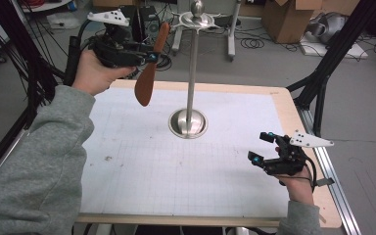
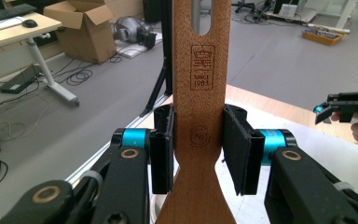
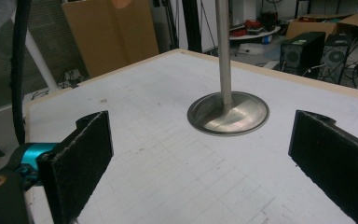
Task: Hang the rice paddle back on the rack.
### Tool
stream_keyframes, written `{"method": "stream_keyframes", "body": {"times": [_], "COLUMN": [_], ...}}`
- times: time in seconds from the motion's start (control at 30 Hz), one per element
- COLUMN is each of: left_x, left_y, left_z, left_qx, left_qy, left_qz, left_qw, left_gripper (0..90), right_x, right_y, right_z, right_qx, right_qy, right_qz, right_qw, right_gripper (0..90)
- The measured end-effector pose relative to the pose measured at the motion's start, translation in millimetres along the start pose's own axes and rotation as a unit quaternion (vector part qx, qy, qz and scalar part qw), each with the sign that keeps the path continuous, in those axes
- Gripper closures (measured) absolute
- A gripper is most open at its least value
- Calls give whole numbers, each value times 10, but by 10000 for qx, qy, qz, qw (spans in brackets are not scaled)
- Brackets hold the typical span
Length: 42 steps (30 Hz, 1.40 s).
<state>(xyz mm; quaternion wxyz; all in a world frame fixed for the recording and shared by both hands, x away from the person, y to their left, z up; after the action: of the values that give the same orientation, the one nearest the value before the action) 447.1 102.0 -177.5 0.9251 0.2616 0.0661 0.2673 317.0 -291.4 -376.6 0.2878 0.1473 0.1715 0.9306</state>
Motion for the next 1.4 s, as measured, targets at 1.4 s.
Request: {"method": "stream_keyframes", "body": {"times": [1.4], "left_x": [39], "left_y": [-139], "left_z": [144], "left_qx": [-51], "left_qy": [53], "left_qz": [-75], "left_qw": [9999], "left_gripper": [652], "right_x": [-41], "right_y": [63], "right_z": [-10], "right_qx": [-61], "right_qy": [-31], "right_qz": [-60], "right_qw": [10000], "right_gripper": [50]}}
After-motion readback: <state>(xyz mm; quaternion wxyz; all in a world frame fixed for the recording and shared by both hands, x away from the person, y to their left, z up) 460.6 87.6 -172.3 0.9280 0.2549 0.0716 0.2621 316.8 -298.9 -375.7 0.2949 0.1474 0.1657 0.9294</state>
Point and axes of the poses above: each handheld gripper's, and its own axes: y roughly backward along the jaws, z roughly out of its top, x roughly to its left, the point moved 5 cm from there along -y, roughly forward along the jaws, and after that the axes turned 11 degrees about x, right-handed, at the moved point
